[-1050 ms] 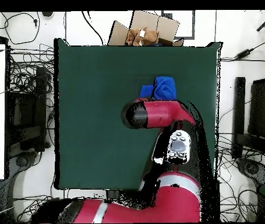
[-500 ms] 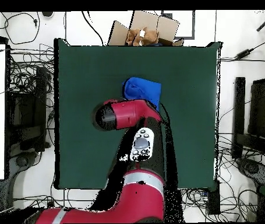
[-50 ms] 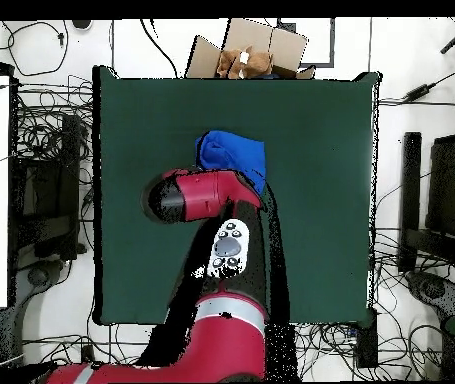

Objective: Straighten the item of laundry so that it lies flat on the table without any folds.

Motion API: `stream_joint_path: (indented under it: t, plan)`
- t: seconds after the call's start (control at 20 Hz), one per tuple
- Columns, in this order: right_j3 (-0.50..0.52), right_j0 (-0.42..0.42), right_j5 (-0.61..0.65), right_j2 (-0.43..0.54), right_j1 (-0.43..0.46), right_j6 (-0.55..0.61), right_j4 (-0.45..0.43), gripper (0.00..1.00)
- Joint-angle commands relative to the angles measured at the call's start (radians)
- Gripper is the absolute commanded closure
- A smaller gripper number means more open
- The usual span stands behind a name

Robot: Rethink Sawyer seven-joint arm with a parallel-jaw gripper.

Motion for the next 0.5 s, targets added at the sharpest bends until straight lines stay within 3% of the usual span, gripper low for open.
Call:
stream_joint_path:
  t: [0.05, 0.25, 0.5]
  plan:
    - [0.088, -0.005, -0.06, 0.095, 0.022, 0.15, 0.025, 1.0]
    - [0.044, 0.009, -0.033, 0.094, 0.044, 0.113, 0.005, 1.0]
    - [0.039, 0.024, -0.063, 0.118, 0.045, 0.172, 0.054, 1.0]
